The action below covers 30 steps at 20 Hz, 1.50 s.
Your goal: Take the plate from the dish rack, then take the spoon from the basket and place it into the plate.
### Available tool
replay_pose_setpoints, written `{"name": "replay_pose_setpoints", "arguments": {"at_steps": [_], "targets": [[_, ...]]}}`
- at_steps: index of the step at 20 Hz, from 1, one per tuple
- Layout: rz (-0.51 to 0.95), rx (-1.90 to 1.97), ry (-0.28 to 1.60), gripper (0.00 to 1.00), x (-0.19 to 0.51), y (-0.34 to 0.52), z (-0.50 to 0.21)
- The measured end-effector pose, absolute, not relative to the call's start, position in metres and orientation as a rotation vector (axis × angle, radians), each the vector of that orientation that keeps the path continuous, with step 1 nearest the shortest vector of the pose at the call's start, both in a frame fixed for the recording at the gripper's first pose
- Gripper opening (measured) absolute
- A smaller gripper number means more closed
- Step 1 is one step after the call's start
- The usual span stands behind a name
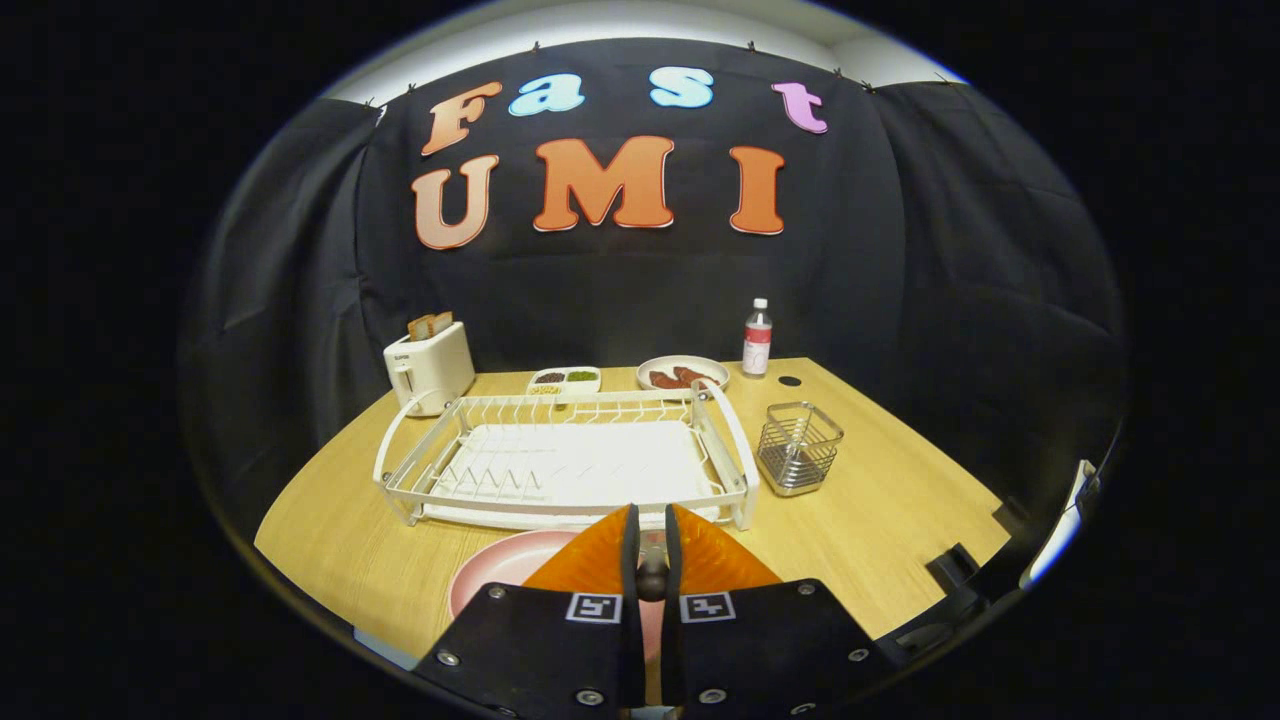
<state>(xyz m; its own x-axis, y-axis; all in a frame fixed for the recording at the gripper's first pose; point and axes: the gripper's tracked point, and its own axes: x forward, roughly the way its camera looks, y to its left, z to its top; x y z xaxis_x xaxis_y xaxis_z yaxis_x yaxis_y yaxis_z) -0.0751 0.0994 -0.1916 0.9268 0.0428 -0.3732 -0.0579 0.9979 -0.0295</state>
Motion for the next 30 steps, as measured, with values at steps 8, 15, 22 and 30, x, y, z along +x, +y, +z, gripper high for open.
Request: {"name": "replay_pose_setpoints", "arguments": {"at_steps": [8, 15, 22, 30], "targets": [[0.122, -0.044, 0.371, 0.07, -0.075, 0.143, -0.208], [0.157, -0.060, 0.407, 0.09, -0.086, 0.153, -0.237], [0.118, -0.037, 0.475, 0.53, -0.093, 0.135, -0.245], [0.098, -0.062, 0.422, 0.96, -0.073, 0.102, -0.196]]}}
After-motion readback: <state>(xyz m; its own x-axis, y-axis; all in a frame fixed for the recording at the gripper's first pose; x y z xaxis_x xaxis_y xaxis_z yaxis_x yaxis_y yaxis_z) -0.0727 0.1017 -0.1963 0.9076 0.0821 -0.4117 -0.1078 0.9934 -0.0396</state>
